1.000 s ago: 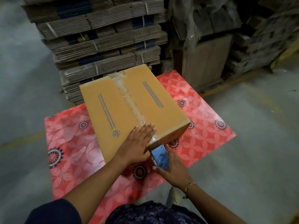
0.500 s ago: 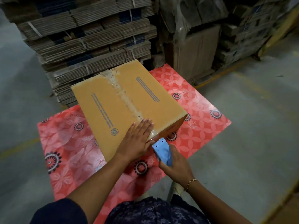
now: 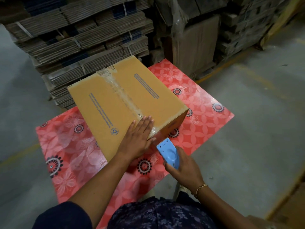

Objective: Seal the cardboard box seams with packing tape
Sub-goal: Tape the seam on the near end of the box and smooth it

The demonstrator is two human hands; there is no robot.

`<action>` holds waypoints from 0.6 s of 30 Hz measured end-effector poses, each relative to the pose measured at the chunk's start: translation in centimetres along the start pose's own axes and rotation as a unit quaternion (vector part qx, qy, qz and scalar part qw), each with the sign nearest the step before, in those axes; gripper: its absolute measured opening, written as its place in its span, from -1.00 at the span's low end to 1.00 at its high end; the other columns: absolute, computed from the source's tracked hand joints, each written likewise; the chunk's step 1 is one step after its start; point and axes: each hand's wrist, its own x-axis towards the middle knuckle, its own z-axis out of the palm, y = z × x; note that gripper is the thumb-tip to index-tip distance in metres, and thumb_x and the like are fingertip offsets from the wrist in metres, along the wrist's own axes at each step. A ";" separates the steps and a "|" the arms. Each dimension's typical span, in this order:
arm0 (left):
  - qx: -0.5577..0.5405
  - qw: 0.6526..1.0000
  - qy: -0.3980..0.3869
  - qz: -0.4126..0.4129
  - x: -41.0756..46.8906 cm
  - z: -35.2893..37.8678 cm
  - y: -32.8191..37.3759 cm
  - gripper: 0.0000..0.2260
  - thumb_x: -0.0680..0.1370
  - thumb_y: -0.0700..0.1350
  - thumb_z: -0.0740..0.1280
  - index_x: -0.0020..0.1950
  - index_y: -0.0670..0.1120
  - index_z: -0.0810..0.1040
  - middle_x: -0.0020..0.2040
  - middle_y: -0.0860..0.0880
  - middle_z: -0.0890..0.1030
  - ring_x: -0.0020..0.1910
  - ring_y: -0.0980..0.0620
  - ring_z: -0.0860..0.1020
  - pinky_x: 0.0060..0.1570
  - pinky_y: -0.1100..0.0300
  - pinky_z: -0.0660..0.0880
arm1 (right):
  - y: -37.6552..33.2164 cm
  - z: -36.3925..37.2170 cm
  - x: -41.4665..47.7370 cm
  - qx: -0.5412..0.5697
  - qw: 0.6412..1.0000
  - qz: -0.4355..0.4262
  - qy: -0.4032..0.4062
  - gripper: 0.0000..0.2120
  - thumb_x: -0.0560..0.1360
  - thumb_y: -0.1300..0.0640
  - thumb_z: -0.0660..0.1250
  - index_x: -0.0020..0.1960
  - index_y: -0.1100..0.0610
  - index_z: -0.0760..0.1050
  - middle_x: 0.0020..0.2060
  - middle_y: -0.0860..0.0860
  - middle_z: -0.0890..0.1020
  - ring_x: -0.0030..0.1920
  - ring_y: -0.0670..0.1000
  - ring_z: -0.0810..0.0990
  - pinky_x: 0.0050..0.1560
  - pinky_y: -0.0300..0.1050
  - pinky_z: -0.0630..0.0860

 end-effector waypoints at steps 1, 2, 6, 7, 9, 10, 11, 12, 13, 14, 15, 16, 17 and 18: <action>-0.003 1.000 -0.004 0.000 0.1 0.0 -0.1 -0.35 0.65 0.25 0.00 0.66 -0.06 0.06 0.68 -0.02 0.07 0.65 0.00 0.04 0.59 -0.15 0.08 | 0.1 -0.1 -0.2 -0.001 1.000 0.003 -0.002 -0.48 0.41 -0.27 0.34 0.29 -0.15 0.30 -0.03 -0.16 0.60 -0.16 -0.02 0.59 -0.25 0.03 0.57; -0.007 1.000 -0.006 0.000 0.1 -0.1 -0.1 -0.34 0.65 0.26 -0.02 0.67 -0.05 0.04 0.68 -0.02 0.06 0.65 0.01 0.03 0.60 -0.14 0.06 | 0.2 -0.3 -0.3 -0.006 1.000 0.005 -0.003 -0.47 0.41 -0.29 0.33 0.29 -0.14 0.30 -0.03 -0.15 0.60 -0.15 -0.01 0.59 -0.24 0.03 0.57; -0.008 1.000 0.002 -0.002 0.1 -0.2 0.0 -0.34 0.65 0.27 -0.06 0.66 -0.06 0.05 0.68 -0.02 0.07 0.65 0.01 0.04 0.60 -0.13 0.05 | 0.0 -1.1 -0.5 -0.031 0.999 0.009 -0.001 -0.44 0.41 -0.31 0.32 0.31 -0.12 0.31 -0.04 -0.15 0.60 -0.13 0.00 0.59 -0.23 -0.02 0.54; -0.006 1.000 0.005 -0.002 0.1 -0.1 0.0 -0.34 0.65 0.27 -0.05 0.66 -0.06 0.06 0.68 -0.02 0.09 0.65 0.01 0.05 0.59 -0.14 0.07 | -0.1 -1.2 -0.5 -0.034 0.999 0.011 -0.004 -0.45 0.41 -0.30 0.32 0.31 -0.11 0.32 -0.04 -0.15 0.60 -0.13 0.00 0.60 -0.22 -0.02 0.54; -0.006 1.000 0.003 -0.004 0.2 -0.1 0.0 -0.34 0.65 0.26 -0.03 0.66 -0.06 0.07 0.67 -0.03 0.10 0.65 0.00 0.07 0.59 -0.15 0.10 | -0.4 -1.2 -0.5 -0.045 0.999 0.021 -0.016 -0.46 0.41 -0.30 0.31 0.28 -0.09 0.33 -0.07 -0.13 0.59 -0.13 0.02 0.59 -0.22 -0.02 0.54; -0.006 1.000 0.002 -0.004 0.2 0.0 0.0 -0.35 0.65 0.26 -0.02 0.66 -0.06 0.07 0.67 -0.03 0.09 0.65 0.00 0.07 0.58 -0.15 0.10 | -0.5 -1.2 -0.4 -0.052 0.998 0.025 -0.025 -0.47 0.40 -0.31 0.30 0.27 -0.08 0.33 -0.08 -0.12 0.59 -0.14 0.03 0.59 -0.22 -0.02 0.53; -0.005 1.000 0.002 -0.004 0.1 0.0 -0.1 -0.35 0.66 0.26 0.00 0.66 -0.06 0.06 0.67 -0.02 0.09 0.65 0.00 0.07 0.58 -0.16 0.11 | -0.5 -1.2 -0.2 -0.060 0.997 0.028 -0.034 -0.46 0.40 -0.31 0.28 0.26 -0.07 0.34 -0.08 -0.10 0.60 -0.14 0.03 0.59 -0.22 -0.02 0.54; -0.005 1.000 0.003 -0.003 0.1 0.0 -0.1 -0.35 0.66 0.26 0.00 0.66 -0.06 0.06 0.67 -0.02 0.09 0.65 0.01 0.07 0.58 -0.16 0.11 | -0.5 -1.3 -0.1 -0.066 0.997 0.029 -0.040 -0.46 0.40 -0.32 0.27 0.25 -0.06 0.33 -0.09 -0.09 0.60 -0.14 0.04 0.59 -0.22 -0.01 0.54; -0.005 1.000 0.002 -0.003 0.0 0.0 -0.1 -0.35 0.66 0.26 0.00 0.66 -0.06 0.06 0.68 -0.02 0.09 0.65 0.01 0.07 0.58 -0.15 0.10 | -0.5 -1.4 -0.1 -0.069 0.996 0.031 -0.043 -0.46 0.39 -0.32 0.27 0.25 -0.06 0.33 -0.08 -0.08 0.61 -0.14 0.04 0.59 -0.22 -0.01 0.54; -0.008 1.000 0.002 -0.004 0.1 -0.1 -0.1 -0.35 0.65 0.26 -0.02 0.66 -0.05 0.06 0.68 -0.02 0.09 0.65 0.01 0.06 0.59 -0.15 0.10 | -0.5 -1.6 -0.1 -0.071 0.996 0.031 -0.044 -0.46 0.40 -0.32 0.27 0.26 -0.06 0.33 -0.07 -0.08 0.61 -0.13 0.05 0.59 -0.21 -0.02 0.54; -0.010 1.000 0.001 -0.004 0.1 0.0 0.0 -0.35 0.65 0.27 -0.05 0.66 -0.05 0.06 0.68 -0.02 0.09 0.65 0.01 0.06 0.59 -0.15 0.09 | -0.5 -1.7 -0.3 -0.073 0.996 0.031 -0.044 -0.45 0.40 -0.32 0.28 0.28 -0.07 0.32 -0.06 -0.08 0.61 -0.12 0.05 0.60 -0.22 -0.03 0.52; -0.010 1.000 0.000 -0.005 0.1 0.0 0.0 -0.34 0.65 0.27 -0.06 0.67 -0.05 0.05 0.68 -0.01 0.08 0.65 0.01 0.05 0.59 -0.14 0.08 | -0.5 -1.8 -0.4 -0.076 0.996 0.030 -0.044 -0.44 0.41 -0.32 0.28 0.29 -0.07 0.31 -0.05 -0.08 0.61 -0.10 0.06 0.60 -0.22 -0.03 0.51; -0.010 1.000 0.000 -0.006 0.1 0.0 0.0 -0.34 0.65 0.27 -0.06 0.67 -0.04 0.05 0.68 -0.01 0.07 0.65 0.02 0.04 0.59 -0.14 0.07 | -0.5 -1.9 -0.6 -0.078 0.996 0.029 -0.045 -0.44 0.40 -0.33 0.28 0.30 -0.07 0.31 -0.04 -0.07 0.62 -0.10 0.06 0.60 -0.22 -0.04 0.50; -0.007 1.000 0.002 -0.006 0.1 0.1 0.1 -0.35 0.65 0.27 -0.06 0.67 -0.04 0.04 0.68 0.00 0.06 0.65 0.02 0.04 0.60 -0.13 0.06 | -0.6 -2.0 -0.6 -0.082 0.995 0.029 -0.050 -0.45 0.40 -0.33 0.28 0.27 -0.07 0.31 -0.05 -0.07 0.61 -0.10 0.06 0.60 -0.22 -0.04 0.49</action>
